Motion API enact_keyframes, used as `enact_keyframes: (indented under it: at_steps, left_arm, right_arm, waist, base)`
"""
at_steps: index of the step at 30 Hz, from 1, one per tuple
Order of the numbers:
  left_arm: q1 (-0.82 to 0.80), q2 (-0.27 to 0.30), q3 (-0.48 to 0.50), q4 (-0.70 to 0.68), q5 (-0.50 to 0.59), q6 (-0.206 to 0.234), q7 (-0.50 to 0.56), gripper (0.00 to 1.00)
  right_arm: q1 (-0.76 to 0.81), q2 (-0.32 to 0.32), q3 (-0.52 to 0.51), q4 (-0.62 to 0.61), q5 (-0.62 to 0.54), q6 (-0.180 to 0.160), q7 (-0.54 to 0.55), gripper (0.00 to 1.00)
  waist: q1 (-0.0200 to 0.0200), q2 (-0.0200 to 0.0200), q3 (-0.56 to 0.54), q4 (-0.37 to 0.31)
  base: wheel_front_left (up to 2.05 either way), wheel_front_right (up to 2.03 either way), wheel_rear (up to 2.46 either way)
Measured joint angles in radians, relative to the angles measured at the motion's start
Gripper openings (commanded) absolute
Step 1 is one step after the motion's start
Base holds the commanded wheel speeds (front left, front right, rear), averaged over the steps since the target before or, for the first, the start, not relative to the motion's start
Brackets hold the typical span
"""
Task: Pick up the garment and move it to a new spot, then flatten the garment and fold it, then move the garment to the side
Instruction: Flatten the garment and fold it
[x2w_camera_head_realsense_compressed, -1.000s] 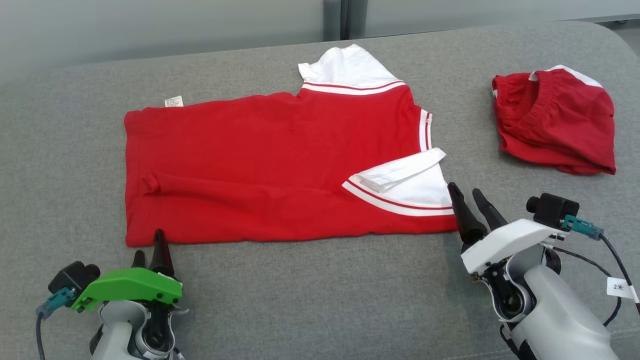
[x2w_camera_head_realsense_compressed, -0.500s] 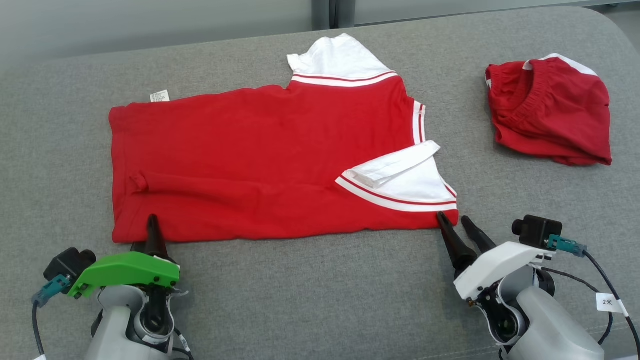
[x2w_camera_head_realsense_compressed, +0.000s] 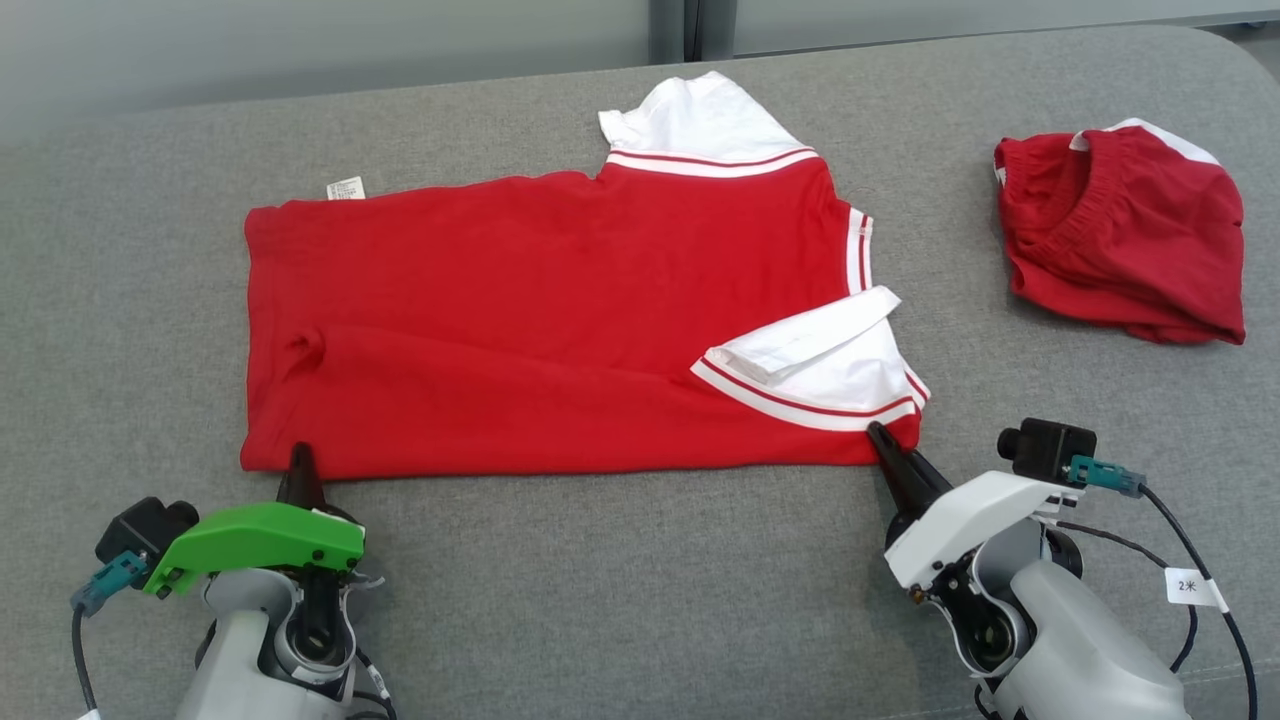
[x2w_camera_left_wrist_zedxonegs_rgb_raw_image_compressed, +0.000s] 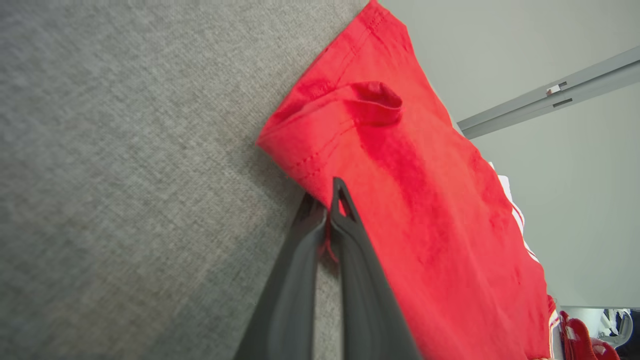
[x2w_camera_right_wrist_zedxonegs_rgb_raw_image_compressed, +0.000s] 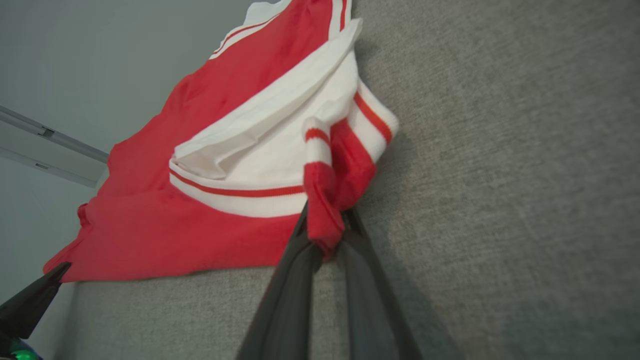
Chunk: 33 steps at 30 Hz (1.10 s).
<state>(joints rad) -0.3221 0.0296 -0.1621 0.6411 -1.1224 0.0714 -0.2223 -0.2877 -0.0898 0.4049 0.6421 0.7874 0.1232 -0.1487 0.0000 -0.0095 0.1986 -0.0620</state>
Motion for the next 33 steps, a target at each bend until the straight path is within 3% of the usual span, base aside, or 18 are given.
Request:
enact_keyframes:
  at_steps: [7,17,33]
  left_arm:
    - [-0.006,-0.002,0.001,0.024,-0.011,-0.002,-0.009,0.0]
    - [0.001,-0.003,0.002,-0.012,0.009,-0.046,-0.026,0.0]
    - [0.251,-0.005,-0.071,-0.179,-0.021,-0.061,-0.026,0.0]
  right_arm:
    - [-0.006,0.0,0.008,0.012,0.004,0.0,-0.013,0.0]
    - [0.002,-0.03,0.013,-0.058,0.02,0.0,-0.054,0.0]
    - [0.247,-0.137,-0.038,-0.242,0.141,0.002,-0.026,0.0]
  waist:
    - [0.0,0.0,-0.014,-0.003]
    - [0.0,0.0,-0.034,-0.002]
    - [0.0,0.0,-0.113,0.029]
  base:
    - [0.0,0.0,0.0]
    - [0.0,0.0,0.0]
    - [0.0,0.0,0.0]
